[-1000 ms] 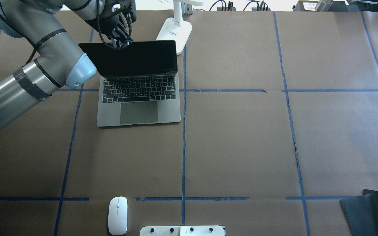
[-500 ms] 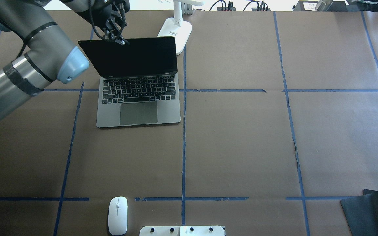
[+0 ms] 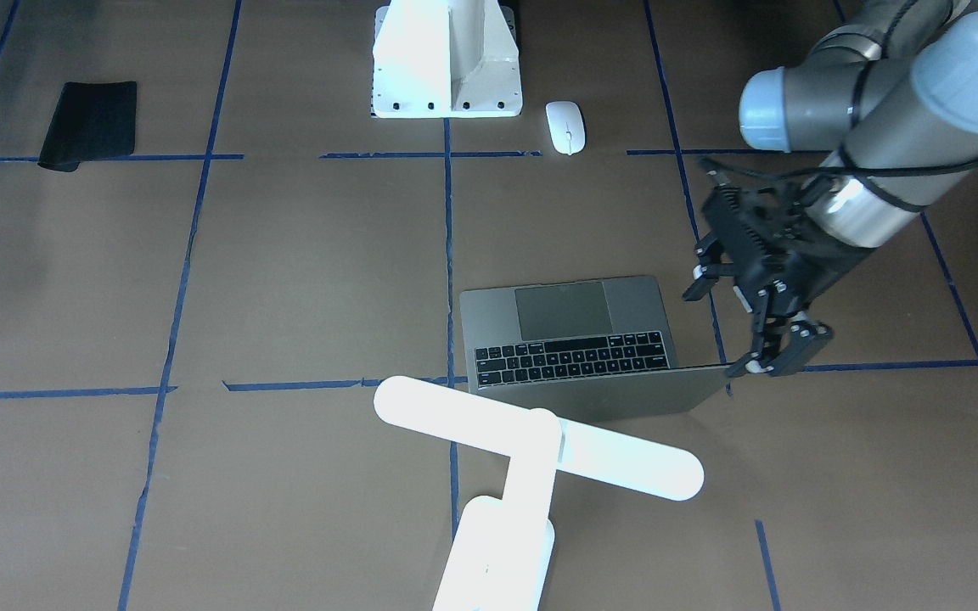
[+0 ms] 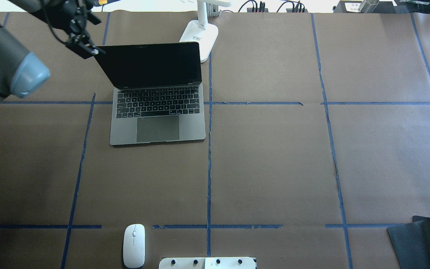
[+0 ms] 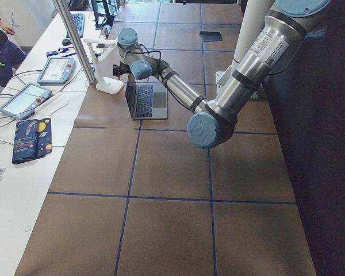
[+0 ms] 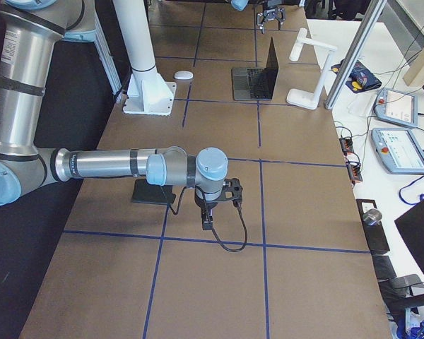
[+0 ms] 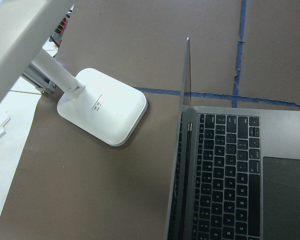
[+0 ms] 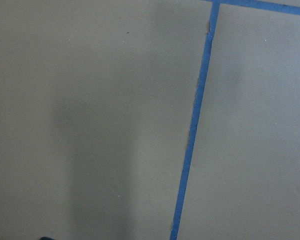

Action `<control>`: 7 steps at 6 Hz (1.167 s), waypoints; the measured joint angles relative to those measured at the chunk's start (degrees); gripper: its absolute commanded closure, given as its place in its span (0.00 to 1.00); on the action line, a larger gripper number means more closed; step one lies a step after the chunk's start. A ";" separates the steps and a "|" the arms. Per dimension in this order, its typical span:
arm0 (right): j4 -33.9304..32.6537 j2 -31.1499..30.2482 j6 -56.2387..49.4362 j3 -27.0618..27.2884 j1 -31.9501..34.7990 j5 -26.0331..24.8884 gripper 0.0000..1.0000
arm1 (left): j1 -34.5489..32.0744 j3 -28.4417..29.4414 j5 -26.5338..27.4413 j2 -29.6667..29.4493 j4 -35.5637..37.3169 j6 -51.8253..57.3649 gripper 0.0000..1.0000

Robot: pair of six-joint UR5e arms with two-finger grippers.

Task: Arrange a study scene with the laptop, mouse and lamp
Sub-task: 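Release the laptop and withdraw the left gripper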

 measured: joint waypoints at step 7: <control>-0.06 4.88 0.94 0.52 -5.18 1.25 0.00 | -18.60 -8.71 -1.09 27.53 30.41 -6.13 0.00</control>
